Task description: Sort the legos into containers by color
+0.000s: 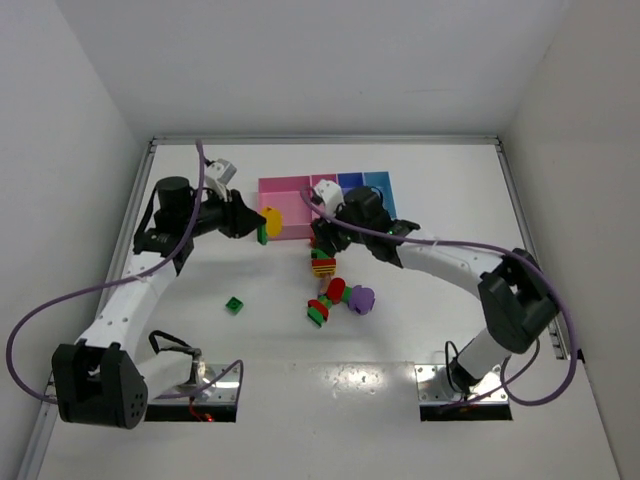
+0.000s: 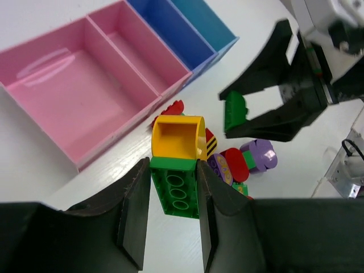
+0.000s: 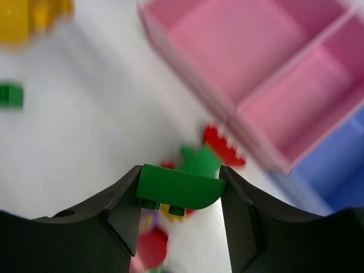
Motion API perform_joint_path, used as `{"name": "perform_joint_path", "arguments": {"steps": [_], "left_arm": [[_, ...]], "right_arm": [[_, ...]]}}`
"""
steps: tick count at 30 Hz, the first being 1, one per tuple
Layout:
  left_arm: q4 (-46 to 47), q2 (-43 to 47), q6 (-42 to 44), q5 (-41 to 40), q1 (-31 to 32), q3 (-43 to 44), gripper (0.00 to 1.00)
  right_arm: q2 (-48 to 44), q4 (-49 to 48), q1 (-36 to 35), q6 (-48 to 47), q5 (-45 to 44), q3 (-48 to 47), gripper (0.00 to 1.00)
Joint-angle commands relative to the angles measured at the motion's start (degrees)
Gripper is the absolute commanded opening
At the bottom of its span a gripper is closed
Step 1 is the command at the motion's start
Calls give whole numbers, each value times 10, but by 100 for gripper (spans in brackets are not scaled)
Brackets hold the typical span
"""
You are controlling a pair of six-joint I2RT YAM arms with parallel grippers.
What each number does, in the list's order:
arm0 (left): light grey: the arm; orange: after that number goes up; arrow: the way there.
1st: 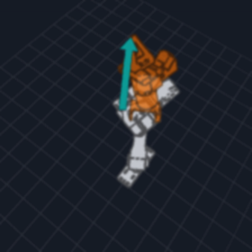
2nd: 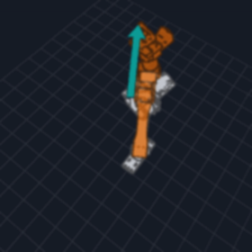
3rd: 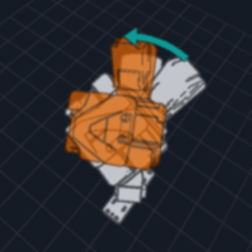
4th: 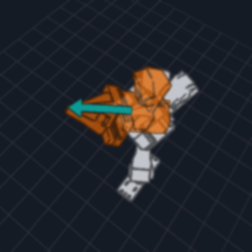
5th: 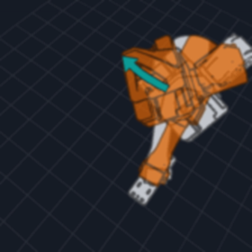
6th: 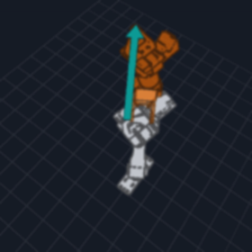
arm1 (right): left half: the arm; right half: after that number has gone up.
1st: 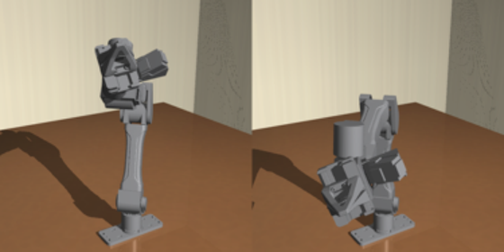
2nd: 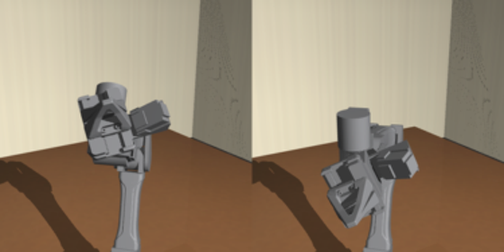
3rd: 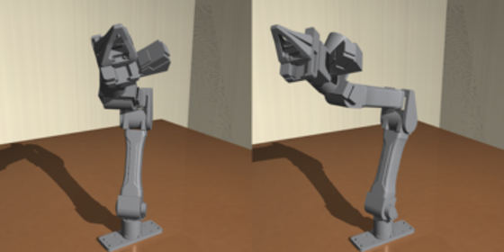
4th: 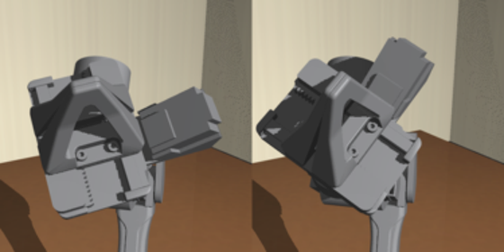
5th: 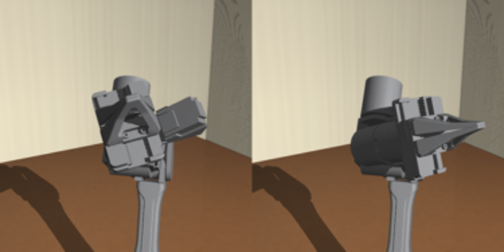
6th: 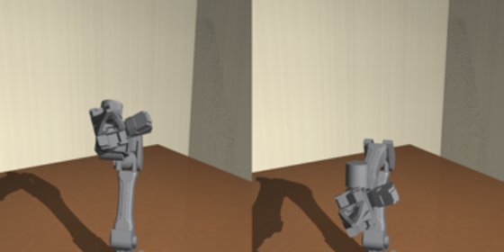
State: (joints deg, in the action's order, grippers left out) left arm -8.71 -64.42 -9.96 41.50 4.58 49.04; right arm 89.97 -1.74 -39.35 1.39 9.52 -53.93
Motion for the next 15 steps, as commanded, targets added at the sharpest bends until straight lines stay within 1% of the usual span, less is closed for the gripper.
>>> {"name": "perform_joint_path", "arguments": {"steps": [1, 4, 5, 8, 9, 10, 11, 13, 14, 15], "left_arm": [[33, 30, -19, -1, -17, -3, 0], [21, 36, -4, 5, -22, -3, 0], [15, 36, 2, 5, -22, -3, 0], [8, 41, 9, 5, -27, -3, 0], [3, 41, 15, 5, -27, -3, 0], [3, 41, 15, 5, -27, -3, 0], [3, 41, 15, 5, -27, -9, 0], [3, 36, 15, 5, -33, -9, 0], [3, 36, 20, 5, -33, -9, 0], [3, 30, 20, 5, -33, -9, 0]], "right_arm": [[63, -79, -7, 14, 0, -98, 0], [118, -86, -7, 27, -19, -169, 0], [158, -75, -7, 35, -19, -211, 0], [211, -70, -2, 52, -13, -273, 1], [244, -70, 3, 59, -13, -289, 1], [262, -52, 3, 59, -13, -306, 1], [277, -52, 3, 59, -7, -331, 6], [311, -52, 9, 59, 3, -347, 17], [322, -46, 16, 65, 15, -363, 35], [331, -39, 23, 65, 16, -370, 45]]}}
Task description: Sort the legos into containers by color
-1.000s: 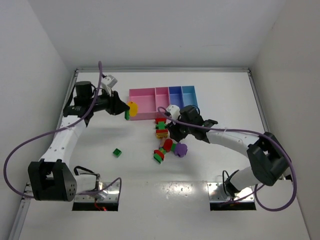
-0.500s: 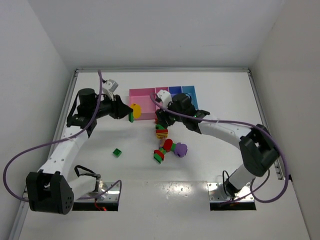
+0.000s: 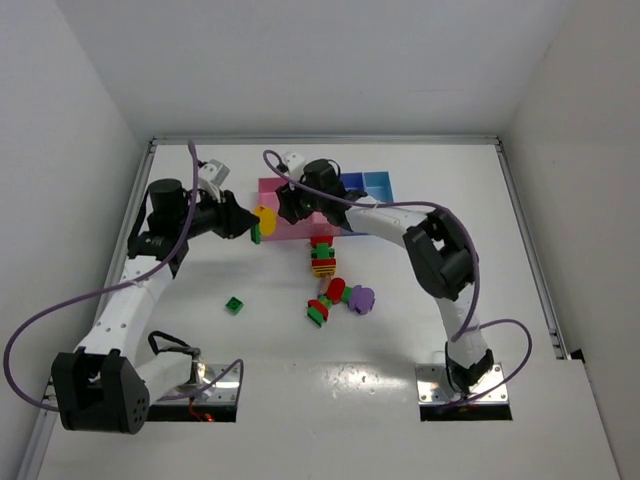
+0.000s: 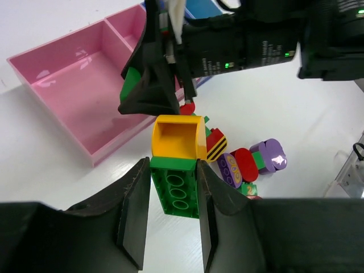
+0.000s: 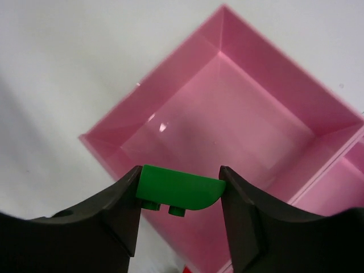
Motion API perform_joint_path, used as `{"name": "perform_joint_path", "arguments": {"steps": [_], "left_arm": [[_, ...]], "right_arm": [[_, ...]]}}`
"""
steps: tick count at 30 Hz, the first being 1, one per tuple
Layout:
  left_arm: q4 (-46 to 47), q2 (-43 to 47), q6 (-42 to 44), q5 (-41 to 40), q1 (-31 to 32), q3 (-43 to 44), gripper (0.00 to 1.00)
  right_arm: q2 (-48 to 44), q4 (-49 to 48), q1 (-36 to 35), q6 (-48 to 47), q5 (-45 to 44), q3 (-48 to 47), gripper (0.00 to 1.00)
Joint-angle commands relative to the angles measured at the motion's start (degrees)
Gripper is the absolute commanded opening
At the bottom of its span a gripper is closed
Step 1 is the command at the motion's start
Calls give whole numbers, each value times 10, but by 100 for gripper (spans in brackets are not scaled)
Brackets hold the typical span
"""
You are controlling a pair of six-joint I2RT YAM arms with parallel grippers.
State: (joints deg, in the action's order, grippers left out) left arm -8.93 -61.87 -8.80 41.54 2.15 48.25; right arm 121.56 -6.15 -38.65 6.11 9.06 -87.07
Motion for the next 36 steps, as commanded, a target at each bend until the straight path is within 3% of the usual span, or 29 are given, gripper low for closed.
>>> {"name": "perform_joint_path", "arguments": {"steps": [1, 2, 5, 11, 16, 19, 22, 36], "left_arm": [[5, 4, 9, 10, -14, -1, 0], [5, -1, 9, 10, -14, -1, 0], [11, -12, 4, 32, -29, -1, 0], [22, -24, -10, 116, -61, -1, 0], [29, -53, -10, 243, -84, -6, 0], [34, -82, -10, 325, -89, -1, 0], [34, -91, -10, 365, -89, -1, 0], [34, -101, -10, 384, -83, -1, 0]], "right_arm": [[27, 5, 16, 25, 34, -44, 56], [27, 5, 22, 30, 34, -44, 75], [33, 0, 32, 30, 61, -44, 95], [-36, -25, 67, 24, 195, 27, 97], [-115, -64, 106, 30, 466, 111, 96], [-146, -179, 112, 119, 588, 177, 94], [-152, -240, 100, 173, 606, 206, 94], [-108, -372, 42, 332, 611, 196, 93]]}}
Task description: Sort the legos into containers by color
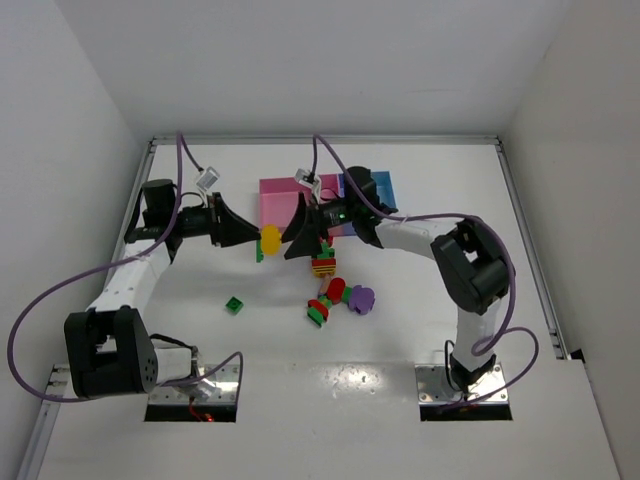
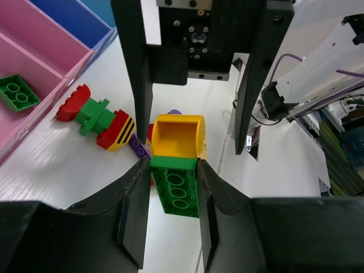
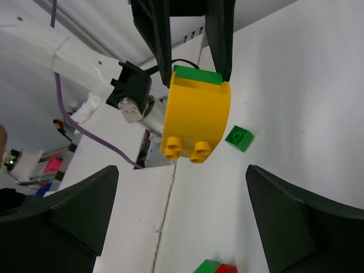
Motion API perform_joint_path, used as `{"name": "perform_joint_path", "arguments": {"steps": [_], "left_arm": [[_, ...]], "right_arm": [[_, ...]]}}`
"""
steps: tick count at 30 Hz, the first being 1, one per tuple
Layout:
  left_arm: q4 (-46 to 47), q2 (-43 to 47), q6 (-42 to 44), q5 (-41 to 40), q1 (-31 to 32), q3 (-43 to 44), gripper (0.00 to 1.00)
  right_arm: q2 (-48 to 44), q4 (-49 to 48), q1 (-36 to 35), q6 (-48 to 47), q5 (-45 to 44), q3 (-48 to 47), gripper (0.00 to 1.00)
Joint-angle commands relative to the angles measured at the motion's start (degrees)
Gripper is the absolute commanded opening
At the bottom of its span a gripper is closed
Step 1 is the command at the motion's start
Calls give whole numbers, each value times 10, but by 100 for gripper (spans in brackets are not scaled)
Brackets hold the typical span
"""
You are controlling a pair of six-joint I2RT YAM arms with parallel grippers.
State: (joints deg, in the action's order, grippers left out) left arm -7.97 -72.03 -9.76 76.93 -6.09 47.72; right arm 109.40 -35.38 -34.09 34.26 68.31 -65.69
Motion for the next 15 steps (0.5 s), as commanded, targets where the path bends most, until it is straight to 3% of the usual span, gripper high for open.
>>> {"name": "perform_joint_path", "arguments": {"steps": [1, 9, 13, 15], "left_arm": [[24, 0, 0, 30, -1, 4, 0], [24, -5, 5, 12, 17, 4, 0], [24, -5, 5, 6, 17, -1, 0], [24, -5, 5, 1, 22, -1, 0]], "right_arm": [[13, -80, -4, 50, 10, -18, 93], [34, -44, -22, 50, -18, -56, 90], [45, -38, -27, 50, -28, -68, 83], [45, -38, -27, 50, -34, -74, 70]]}}
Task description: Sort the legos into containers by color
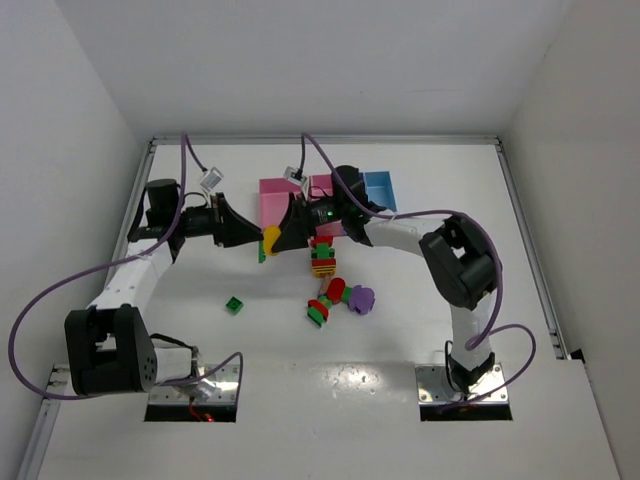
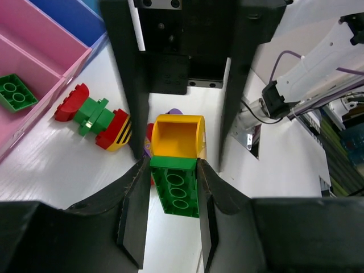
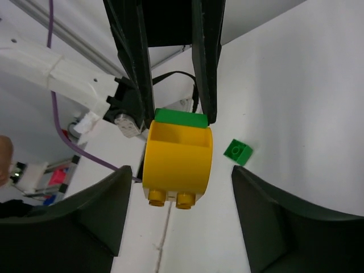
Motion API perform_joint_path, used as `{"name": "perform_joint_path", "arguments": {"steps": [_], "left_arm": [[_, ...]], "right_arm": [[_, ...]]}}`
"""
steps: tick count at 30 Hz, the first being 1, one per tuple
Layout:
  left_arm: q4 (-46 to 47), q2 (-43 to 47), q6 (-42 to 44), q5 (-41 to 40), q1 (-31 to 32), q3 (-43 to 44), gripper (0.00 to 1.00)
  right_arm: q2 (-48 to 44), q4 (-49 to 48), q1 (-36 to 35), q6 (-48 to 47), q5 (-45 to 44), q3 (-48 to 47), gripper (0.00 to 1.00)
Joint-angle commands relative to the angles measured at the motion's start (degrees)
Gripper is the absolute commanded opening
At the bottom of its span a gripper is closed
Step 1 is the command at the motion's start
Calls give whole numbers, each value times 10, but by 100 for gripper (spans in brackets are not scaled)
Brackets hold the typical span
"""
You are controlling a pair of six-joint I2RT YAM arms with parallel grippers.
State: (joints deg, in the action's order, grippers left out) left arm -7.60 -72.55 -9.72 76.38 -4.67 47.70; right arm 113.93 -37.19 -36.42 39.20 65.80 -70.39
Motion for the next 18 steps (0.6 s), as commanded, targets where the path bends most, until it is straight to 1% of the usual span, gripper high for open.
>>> {"name": "perform_joint_path", "arguments": {"steps": [1, 4, 5, 6, 8, 11, 14, 15, 17, 18], "left_arm": [[21, 0, 5, 6, 8, -1, 0], [21, 0, 5, 0, 8, -1, 0], [21, 0, 5, -6, 8, -1, 0], [21, 6, 5, -15, 8, -1, 0], [21, 11, 5, -23, -3, -1, 0], [21, 17, 5, -34, -19, -6, 0], [38, 28, -12, -40, -33, -11, 0], [44, 35, -17, -45, -33, -16, 0], [71, 40, -39, -50, -33, -23, 0], [79, 40, -44, -57, -33, -29, 0]], "right_arm": [[0, -20, -4, 1, -15, -27, 55], [0, -20, -4, 1, -15, -27, 27], [-6, -29, -4, 1, -15, -14, 5], [-6, -29, -4, 1, -15, -7, 1], [-31, -35, 4, 1, -15, 14, 0], [-68, -14, 29, -18, 4, 46, 0], [-112, -8, 68, -24, 25, 86, 0], [-122, 1, 92, -37, 25, 102, 0], [-150, 43, 117, -68, 31, 108, 0], [-157, 76, 145, -95, 31, 114, 0]]}}
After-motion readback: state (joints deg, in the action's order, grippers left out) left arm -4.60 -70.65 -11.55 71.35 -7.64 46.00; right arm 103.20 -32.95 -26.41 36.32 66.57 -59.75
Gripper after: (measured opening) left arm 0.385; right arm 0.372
